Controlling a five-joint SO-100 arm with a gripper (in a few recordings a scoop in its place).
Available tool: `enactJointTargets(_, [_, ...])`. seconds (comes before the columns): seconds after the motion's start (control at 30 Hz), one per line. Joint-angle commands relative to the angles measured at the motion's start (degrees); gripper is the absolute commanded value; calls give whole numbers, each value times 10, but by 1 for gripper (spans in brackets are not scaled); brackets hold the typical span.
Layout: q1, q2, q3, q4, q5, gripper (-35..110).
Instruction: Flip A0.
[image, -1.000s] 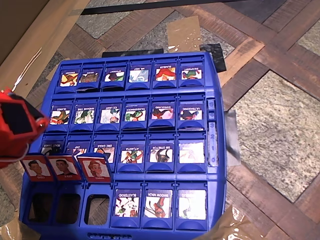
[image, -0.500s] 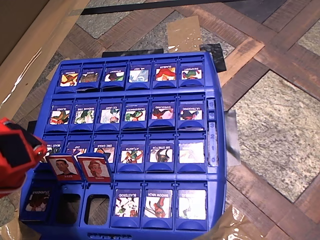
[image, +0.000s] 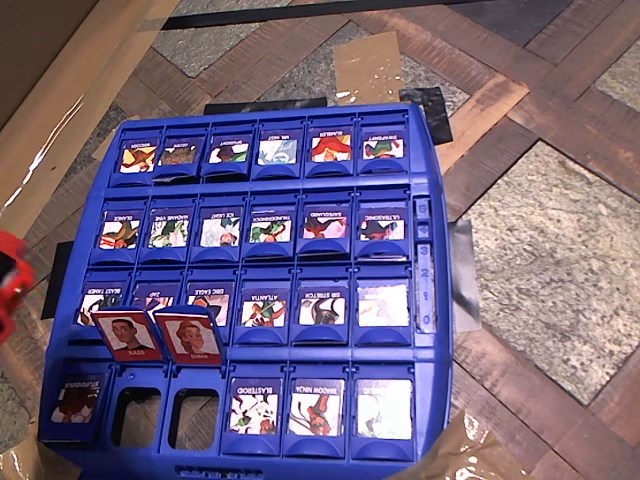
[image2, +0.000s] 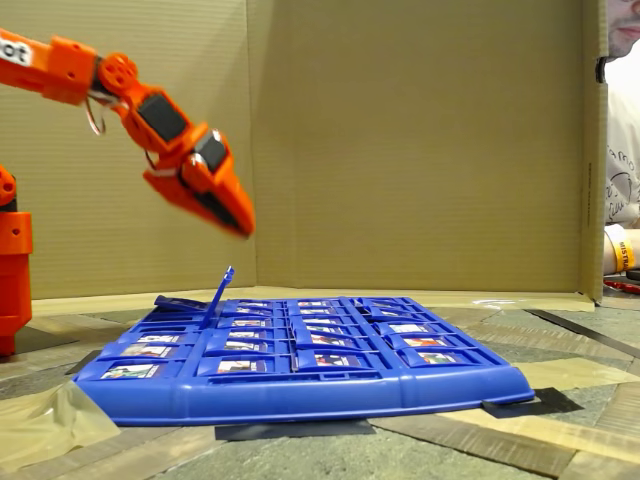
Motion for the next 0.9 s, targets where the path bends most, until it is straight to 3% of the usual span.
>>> enactJointTargets(0.0, [17, 62, -4, -29, -30, 0])
enactJointTargets(0.1, [54, 104, 0, -139, -25, 0])
enactJointTargets(0.2, [99, 143, 43, -371, 59, 0])
enactJointTargets(0.33, [153, 193, 44, -524, 243, 0])
enactJointTargets(0.47, [228, 251, 106, -728, 490, 0])
enactJointTargets(0.67, [341, 315, 190, -905, 803, 0])
enactJointTargets(0.87, [364, 359, 239, -1006, 983, 0])
